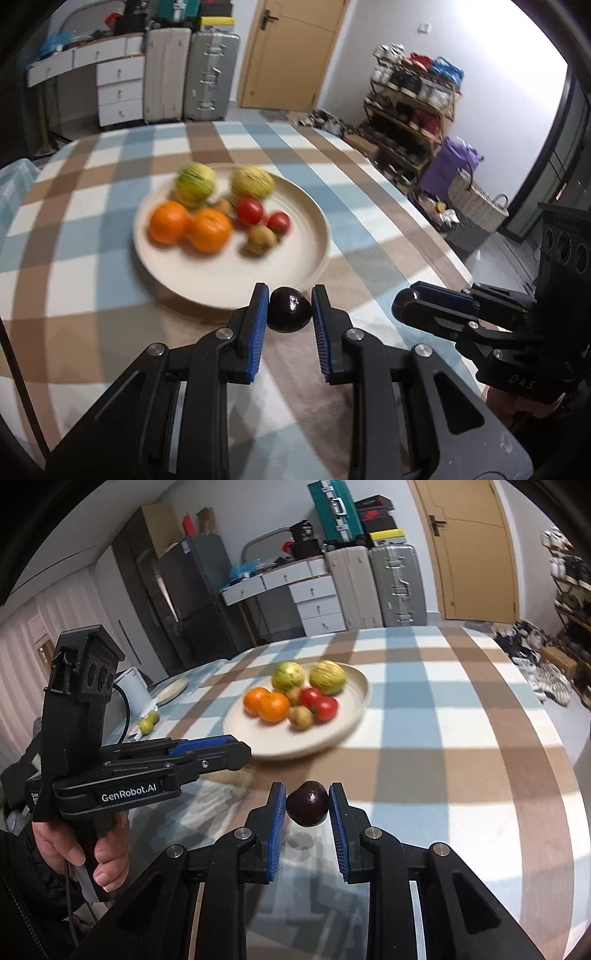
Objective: Organize fruits
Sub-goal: 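Carry both plums over the white plate and open both tools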
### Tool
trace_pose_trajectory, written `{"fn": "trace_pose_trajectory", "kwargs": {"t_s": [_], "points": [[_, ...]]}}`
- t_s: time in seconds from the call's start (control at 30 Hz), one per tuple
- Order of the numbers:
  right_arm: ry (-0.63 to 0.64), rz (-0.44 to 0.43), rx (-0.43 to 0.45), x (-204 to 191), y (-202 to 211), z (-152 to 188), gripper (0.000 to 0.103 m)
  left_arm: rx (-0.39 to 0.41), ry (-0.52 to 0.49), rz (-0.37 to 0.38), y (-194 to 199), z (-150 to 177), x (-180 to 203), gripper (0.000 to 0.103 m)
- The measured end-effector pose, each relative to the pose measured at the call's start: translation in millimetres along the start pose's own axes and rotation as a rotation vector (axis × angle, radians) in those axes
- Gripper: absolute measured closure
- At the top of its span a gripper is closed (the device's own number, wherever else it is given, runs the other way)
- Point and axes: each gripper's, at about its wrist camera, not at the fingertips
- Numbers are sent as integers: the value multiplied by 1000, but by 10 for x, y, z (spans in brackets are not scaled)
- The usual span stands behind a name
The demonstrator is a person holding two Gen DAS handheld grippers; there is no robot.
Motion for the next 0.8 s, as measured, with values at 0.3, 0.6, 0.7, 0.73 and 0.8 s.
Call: {"fn": "trace_pose_trajectory", "kwargs": {"t_s": [0.3,0.6,0.7,0.73,0.8], "points": [[58,-57,-11,-373,-324,-412,79,19,77,-9,185,-326,-524,82],[113,-84,-60,-621,-795,-646,79,-7,145,4,-19,-482,-922,82],[110,-104,-82,-657,-949,-689,79,-31,163,3,-128,-484,-1020,82],[108,-110,-88,-673,-1011,-703,79,-32,165,7,-158,-475,-1029,82],[108,-114,-100,-700,-1096,-708,79,-30,168,12,-187,-475,-1055,82]]}}
Point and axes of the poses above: each gripper's, at about its wrist camera, not at the fingertips, and y roughly against the way its jaws point, x to its right, z to its underside, and after that the axes turned 9 degrees about z, right-handed
